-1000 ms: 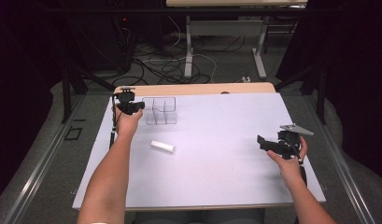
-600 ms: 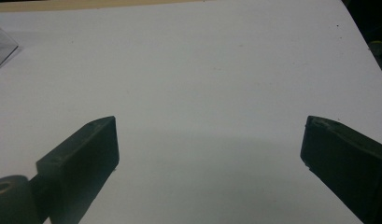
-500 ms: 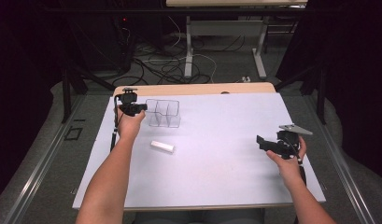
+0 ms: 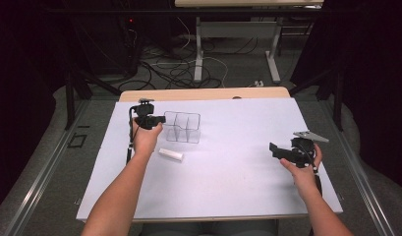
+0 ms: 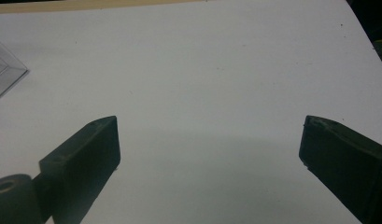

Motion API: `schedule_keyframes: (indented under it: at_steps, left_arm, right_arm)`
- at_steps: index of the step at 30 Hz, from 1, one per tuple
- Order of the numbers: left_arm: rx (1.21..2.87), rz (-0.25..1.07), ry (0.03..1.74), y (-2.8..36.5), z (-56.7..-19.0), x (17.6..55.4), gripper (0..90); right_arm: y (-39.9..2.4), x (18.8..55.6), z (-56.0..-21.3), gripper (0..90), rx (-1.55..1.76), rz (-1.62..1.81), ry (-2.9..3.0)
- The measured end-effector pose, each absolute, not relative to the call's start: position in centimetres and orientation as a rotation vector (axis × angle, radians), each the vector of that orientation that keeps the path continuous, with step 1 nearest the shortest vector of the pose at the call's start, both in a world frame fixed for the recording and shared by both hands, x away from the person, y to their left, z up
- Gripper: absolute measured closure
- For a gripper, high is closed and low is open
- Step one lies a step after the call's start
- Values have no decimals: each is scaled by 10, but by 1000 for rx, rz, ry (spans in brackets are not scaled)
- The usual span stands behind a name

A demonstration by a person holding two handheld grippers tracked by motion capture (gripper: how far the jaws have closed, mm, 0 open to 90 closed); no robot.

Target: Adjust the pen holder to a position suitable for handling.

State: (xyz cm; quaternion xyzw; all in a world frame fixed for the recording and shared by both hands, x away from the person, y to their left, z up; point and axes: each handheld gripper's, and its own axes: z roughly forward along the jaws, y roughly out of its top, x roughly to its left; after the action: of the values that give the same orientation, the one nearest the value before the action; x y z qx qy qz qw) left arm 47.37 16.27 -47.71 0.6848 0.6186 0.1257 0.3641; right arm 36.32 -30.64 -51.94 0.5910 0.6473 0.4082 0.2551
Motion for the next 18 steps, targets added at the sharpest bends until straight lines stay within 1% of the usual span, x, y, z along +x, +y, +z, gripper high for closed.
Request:
schedule_keyframes:
  at_steps: [2, 9, 14, 18]
  left_arm:
    - [1760, 294, 1587, 158, -477, 471, 847]
    - [1737, 263, 1549, 140, -480, 459, 826]
    - [1774, 255, 1499, 125, -480, 454, 812]
    - [1774, 245, 1486, 118, -481, 453, 809]
  right_arm:
    - [-307, 363, -520, 48, 1603, 1108, 1758]
    - [-306, 364, -520, 52, 1613, 1111, 1754]
    - [-306, 364, -521, 55, 1613, 1109, 1760]
    - [-305, 364, -521, 57, 1615, 1111, 1761]
